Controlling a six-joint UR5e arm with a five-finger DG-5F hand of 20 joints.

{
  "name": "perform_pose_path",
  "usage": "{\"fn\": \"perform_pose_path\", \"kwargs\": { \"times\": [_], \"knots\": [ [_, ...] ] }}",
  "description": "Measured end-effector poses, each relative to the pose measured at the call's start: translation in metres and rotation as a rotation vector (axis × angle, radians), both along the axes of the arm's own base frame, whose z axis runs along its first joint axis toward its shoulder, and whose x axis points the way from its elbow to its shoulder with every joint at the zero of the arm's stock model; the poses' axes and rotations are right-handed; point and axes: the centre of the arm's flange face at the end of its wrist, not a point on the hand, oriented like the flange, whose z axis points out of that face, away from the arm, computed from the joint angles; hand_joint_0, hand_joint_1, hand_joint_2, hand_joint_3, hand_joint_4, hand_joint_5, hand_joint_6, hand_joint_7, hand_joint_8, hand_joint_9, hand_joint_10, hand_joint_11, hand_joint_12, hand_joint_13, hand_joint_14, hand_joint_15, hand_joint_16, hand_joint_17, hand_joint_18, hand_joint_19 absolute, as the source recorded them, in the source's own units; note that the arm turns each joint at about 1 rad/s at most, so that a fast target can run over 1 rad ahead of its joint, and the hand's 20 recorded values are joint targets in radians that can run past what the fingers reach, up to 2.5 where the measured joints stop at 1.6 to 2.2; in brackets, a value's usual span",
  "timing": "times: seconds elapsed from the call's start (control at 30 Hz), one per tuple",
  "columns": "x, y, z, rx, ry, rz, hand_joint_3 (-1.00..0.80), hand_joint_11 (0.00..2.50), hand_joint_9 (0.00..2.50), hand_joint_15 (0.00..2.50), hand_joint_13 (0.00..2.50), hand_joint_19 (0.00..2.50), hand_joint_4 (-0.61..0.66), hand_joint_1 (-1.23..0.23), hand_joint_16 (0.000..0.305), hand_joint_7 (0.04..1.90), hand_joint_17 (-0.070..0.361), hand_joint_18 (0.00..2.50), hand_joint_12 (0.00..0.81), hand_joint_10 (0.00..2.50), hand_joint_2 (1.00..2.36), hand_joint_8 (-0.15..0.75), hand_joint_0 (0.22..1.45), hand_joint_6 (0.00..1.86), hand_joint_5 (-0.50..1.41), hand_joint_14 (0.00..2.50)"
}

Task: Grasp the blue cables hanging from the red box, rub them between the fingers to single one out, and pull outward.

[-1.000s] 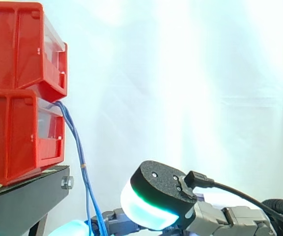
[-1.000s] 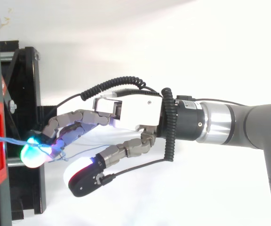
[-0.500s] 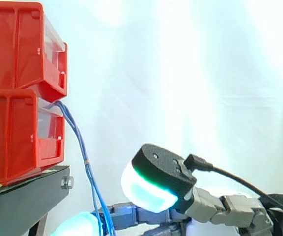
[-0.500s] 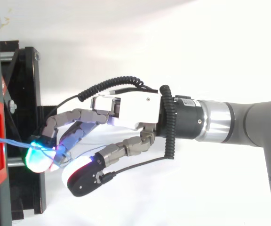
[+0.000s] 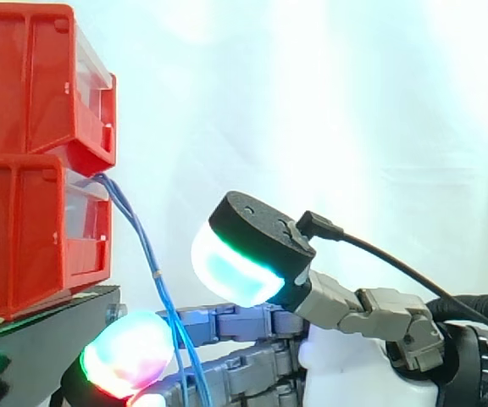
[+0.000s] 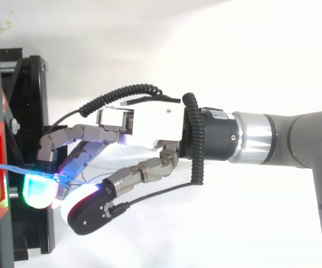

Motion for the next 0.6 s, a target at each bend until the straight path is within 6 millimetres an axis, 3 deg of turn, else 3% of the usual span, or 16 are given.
{"fn": "perform_pose_path", "kwargs": {
  "times": [0.6],
  "knots": [
    [0.001, -0.015, 0.016, 0.001, 0.023, -0.010, -0.44, 0.49, 0.90, 0.51, 0.79, 0.51, 0.17, -0.63, 0.040, 1.16, 0.090, 0.63, 0.290, 0.02, 1.00, 0.226, 0.56, 0.50, -0.10, 0.02]
  ]
}}
